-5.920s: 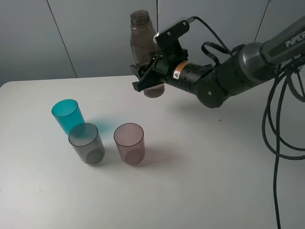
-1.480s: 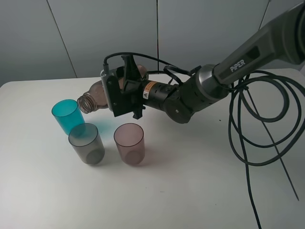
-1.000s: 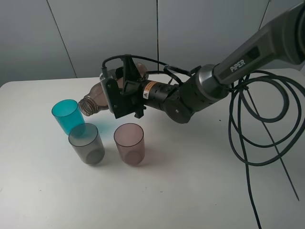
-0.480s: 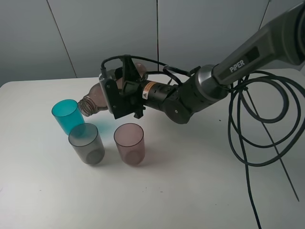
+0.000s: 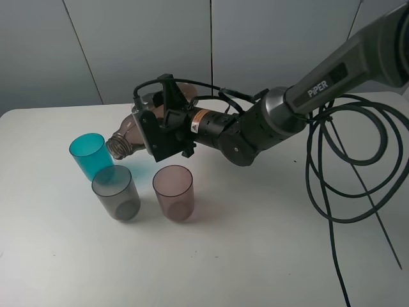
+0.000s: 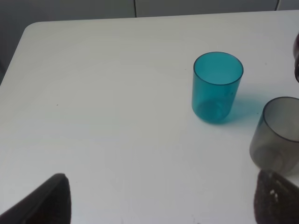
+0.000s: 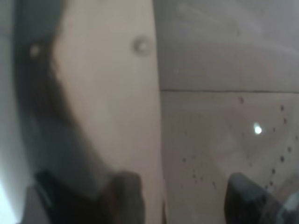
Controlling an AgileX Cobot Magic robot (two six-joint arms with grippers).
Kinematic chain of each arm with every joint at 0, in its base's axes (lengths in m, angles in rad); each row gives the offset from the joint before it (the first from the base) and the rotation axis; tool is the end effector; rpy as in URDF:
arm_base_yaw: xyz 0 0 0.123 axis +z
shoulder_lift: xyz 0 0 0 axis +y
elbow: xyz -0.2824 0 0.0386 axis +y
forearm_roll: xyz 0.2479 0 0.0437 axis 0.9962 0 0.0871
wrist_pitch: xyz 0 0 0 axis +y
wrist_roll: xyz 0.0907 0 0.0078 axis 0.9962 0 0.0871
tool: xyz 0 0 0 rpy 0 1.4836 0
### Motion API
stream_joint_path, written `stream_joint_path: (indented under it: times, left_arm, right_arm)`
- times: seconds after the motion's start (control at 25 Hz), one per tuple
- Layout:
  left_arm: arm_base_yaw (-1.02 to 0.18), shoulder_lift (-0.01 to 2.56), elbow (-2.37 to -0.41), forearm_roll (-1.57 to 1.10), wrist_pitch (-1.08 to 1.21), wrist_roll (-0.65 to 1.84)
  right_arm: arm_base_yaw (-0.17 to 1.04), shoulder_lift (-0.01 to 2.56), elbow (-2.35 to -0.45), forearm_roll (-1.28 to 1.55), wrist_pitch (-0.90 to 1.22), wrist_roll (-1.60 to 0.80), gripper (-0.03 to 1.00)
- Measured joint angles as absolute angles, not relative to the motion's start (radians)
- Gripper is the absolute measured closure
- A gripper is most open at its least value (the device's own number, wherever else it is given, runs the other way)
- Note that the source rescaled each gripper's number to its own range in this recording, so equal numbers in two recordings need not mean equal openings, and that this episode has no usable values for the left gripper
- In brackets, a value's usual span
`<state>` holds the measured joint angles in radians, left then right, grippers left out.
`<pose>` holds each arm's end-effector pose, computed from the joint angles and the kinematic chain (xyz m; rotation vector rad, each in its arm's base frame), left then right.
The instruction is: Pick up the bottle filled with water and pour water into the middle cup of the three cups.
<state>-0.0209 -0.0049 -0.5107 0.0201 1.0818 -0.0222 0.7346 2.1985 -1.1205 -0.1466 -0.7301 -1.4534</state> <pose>-0.0077 0.0018 0.2784 -0.0027 2.0496 -0.0028 0.3208 0.3017 0.1072 -1.7275 0.6995 -0.4894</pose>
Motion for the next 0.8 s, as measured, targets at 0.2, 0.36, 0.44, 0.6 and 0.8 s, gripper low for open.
stream_joint_path:
  times: [0.2, 0.36, 0.44, 0.6, 0.8]
  left_arm:
    - [-0.021, -0.005, -0.511, 0.020, 1.082, -0.022]
    - [-0.021, -0.005, -0.511, 0.020, 1.082, -0.022]
    - [-0.021, -0.005, -0.511, 0.020, 1.082, -0.022]
    - [-0.021, -0.005, -0.511, 0.020, 1.082, -0.022]
    - [-0.021, -0.005, -0.511, 0.020, 1.082, -0.022]
  right_arm:
    - [0.745, 2.198, -1.120, -0.147, -0.730, -1.459, 0.96]
    - [0.747, 2.198, -1.120, -0.147, -0.730, -1.464, 0.96]
    - [0.747, 2.198, -1.120, -0.147, -0.730, -1.481, 0.96]
    - [0.756, 2.198, -1.120, -0.139, -0.730, -1.509, 0.96]
    - [0.760, 2.198, -1.120, -0.124, -0.732, -1.541, 0.96]
